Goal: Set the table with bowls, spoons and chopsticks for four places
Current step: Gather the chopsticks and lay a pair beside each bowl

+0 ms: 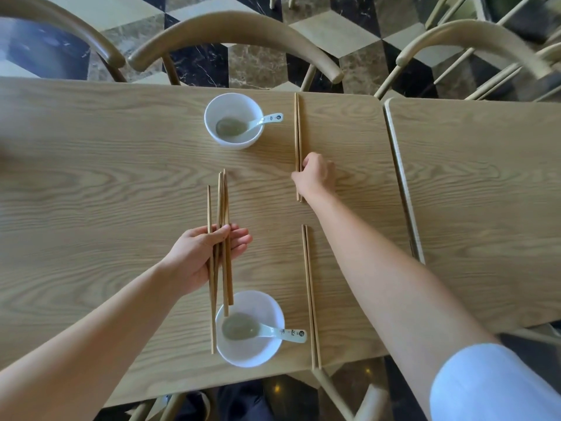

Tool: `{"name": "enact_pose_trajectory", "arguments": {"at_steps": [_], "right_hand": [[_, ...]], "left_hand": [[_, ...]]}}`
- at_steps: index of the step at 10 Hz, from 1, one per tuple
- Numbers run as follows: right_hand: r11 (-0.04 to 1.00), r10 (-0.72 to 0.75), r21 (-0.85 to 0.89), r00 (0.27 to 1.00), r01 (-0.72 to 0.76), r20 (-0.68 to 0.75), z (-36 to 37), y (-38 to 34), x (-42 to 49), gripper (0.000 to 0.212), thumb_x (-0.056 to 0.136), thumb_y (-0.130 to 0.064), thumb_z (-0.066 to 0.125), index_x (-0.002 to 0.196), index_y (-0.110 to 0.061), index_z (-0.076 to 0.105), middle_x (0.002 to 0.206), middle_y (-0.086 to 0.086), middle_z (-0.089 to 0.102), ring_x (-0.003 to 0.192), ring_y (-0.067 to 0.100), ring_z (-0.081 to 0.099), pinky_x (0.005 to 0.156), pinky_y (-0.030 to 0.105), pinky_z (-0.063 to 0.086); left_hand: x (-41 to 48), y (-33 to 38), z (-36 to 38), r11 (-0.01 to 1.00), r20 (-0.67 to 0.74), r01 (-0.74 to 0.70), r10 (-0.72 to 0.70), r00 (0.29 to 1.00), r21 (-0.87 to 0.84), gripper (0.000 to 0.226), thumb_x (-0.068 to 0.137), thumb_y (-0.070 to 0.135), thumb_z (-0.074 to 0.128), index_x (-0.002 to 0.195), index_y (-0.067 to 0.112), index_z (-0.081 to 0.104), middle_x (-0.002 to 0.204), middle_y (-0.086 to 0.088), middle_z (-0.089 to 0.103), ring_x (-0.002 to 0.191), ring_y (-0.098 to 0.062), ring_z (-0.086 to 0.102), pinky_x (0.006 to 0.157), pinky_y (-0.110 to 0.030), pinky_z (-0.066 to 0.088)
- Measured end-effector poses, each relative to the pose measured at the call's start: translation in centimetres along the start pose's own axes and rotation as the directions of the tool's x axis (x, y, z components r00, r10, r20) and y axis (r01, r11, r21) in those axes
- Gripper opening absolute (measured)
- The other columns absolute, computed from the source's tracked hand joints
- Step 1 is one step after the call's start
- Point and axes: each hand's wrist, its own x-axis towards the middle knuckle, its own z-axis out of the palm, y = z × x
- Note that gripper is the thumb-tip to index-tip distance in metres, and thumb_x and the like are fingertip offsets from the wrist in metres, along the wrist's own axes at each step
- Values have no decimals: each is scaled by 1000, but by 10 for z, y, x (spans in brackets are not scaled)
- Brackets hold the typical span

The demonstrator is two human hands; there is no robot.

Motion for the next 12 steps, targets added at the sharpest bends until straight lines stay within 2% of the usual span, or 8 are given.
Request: {"name": "enact_pose_trajectory", "arguments": {"at_steps": [2, 3, 5, 9, 11, 12], "right_hand": [[1000, -16, -5, 999, 16, -28, 1, 2, 1, 27, 80, -23, 73, 101, -7, 67, 109, 13, 70, 104, 31, 63, 76, 28, 44], [1000, -17, -1, 999, 17, -29, 2, 3, 1, 26, 81, -22, 74, 100, -7, 67, 108, 13, 69, 103, 30, 63, 74, 27, 42], [999, -32, -2, 999, 32, -33, 4, 6, 3, 21, 82, -17, 71, 100, -7, 68, 107, 15, 70, 103, 32, 64, 80, 31, 49], [999, 10, 37, 1000, -9, -25, 6, 5, 5, 20, 82, -17, 72, 98, -7, 68, 105, 14, 69, 98, 31, 66, 77, 29, 51], [1000, 7, 29, 999, -6, -34, 7, 4, 6, 18, 81, -16, 71, 97, -7, 68, 103, 13, 70, 97, 31, 65, 70, 25, 42], [1000, 15, 27, 999, -14, -37, 8, 4, 6, 19, 81, -17, 71, 97, -7, 69, 103, 13, 70, 97, 31, 65, 72, 27, 45]], "left_hand": [[-2, -2, 1, 1000, 1, 15, -15, 1000, -8, 21, 102, 3, 52, 114, -12, 60, 106, -25, 75, 98, -33, 75, 68, -32, 63], [-3, -3, 0, 1000, -5, 22, -22, 1000, -9, 21, 102, 3, 52, 113, -12, 60, 107, -26, 75, 97, -33, 76, 67, -32, 63], [-1, -5, -3, 1000, -5, 22, -22, 1000, -15, 20, 101, 3, 53, 113, -12, 61, 106, -26, 75, 96, -32, 76, 67, -32, 63], [-5, -7, -4, 1000, -2, 26, -26, 1000, 0, 21, 101, 3, 53, 113, -12, 61, 107, -26, 75, 97, -33, 76, 67, -32, 63], [-8, -5, -8, 1000, 3, 26, -26, 1000, 3, 23, 100, 3, 54, 115, -12, 60, 107, -25, 75, 98, -32, 76, 68, -32, 63], [-10, -4, -10, 1000, 5, 29, -29, 1000, -2, 23, 100, 4, 54, 115, -12, 60, 107, -25, 75, 98, -32, 76, 68, -32, 63]]}}
